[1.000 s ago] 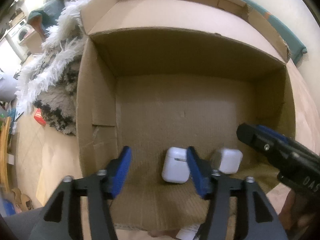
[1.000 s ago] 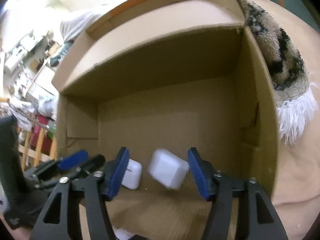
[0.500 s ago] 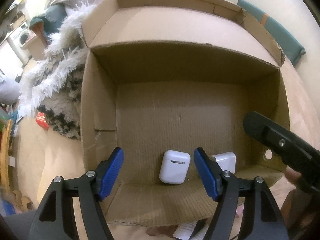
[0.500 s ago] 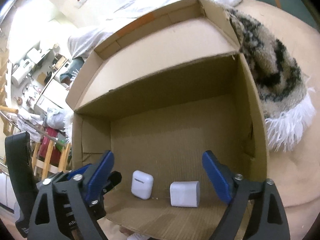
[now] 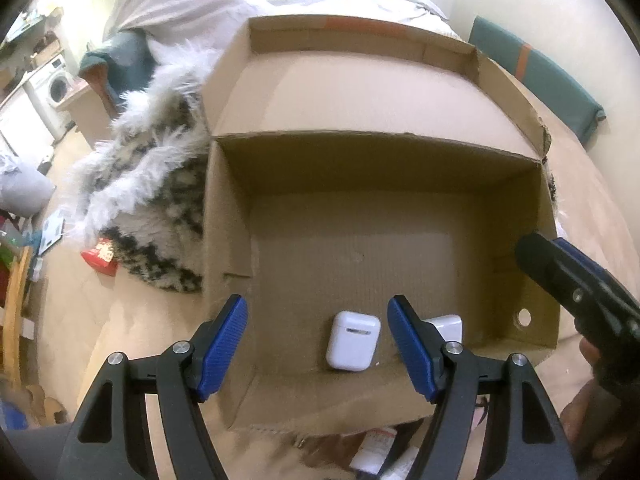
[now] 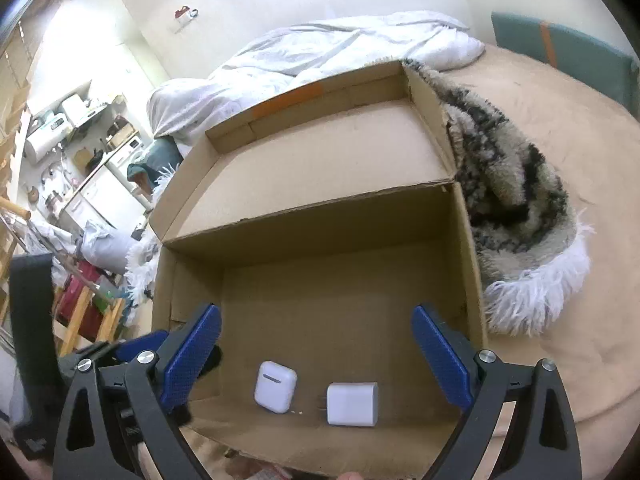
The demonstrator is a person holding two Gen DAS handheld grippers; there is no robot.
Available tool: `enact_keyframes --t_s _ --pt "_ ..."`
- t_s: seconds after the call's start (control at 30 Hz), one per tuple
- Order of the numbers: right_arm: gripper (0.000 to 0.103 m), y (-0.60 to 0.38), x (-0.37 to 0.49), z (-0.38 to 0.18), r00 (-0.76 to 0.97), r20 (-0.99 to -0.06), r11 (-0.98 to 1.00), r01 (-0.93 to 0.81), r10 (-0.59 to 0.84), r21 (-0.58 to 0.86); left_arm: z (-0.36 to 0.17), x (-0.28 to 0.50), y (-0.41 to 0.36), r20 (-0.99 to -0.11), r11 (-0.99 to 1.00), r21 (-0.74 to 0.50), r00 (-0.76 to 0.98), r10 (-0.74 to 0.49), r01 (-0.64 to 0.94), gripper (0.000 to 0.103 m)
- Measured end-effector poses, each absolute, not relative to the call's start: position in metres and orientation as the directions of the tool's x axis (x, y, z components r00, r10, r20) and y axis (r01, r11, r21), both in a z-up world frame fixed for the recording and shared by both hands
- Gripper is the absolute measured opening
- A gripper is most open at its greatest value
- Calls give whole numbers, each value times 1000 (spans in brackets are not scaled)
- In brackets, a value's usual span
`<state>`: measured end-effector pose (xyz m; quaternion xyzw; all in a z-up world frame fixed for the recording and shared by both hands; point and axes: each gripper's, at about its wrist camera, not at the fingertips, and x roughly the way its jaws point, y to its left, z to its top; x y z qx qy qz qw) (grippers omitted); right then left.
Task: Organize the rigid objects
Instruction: 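Withdraw both grippers from the box back toward the remaining items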
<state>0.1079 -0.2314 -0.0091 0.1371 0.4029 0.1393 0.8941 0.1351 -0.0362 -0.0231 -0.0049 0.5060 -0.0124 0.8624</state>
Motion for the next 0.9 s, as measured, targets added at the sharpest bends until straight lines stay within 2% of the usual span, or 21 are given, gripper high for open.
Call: enact_keyframes --t_s 0.23,0.47,0.73,0.9 --pt "102 -233 86 1 636 -698 939 -140 329 314 -13 107 -22 -871 1000 -13 492 -2 -18 70" --pt "102 -246 61 3 626 -706 932 -97 330 350 -13 80 -1 -865 999 -1 501 18 -39 70" --pt "102 -253 38 -15 550 -772 932 -35 319 361 -48 62 28 -917 988 -65 399 -3 -142 70" --pt "102 -252 32 -31 495 -813 940 -22 306 340 -80 61 26 -957 992 -52 291 -15 -118 70"
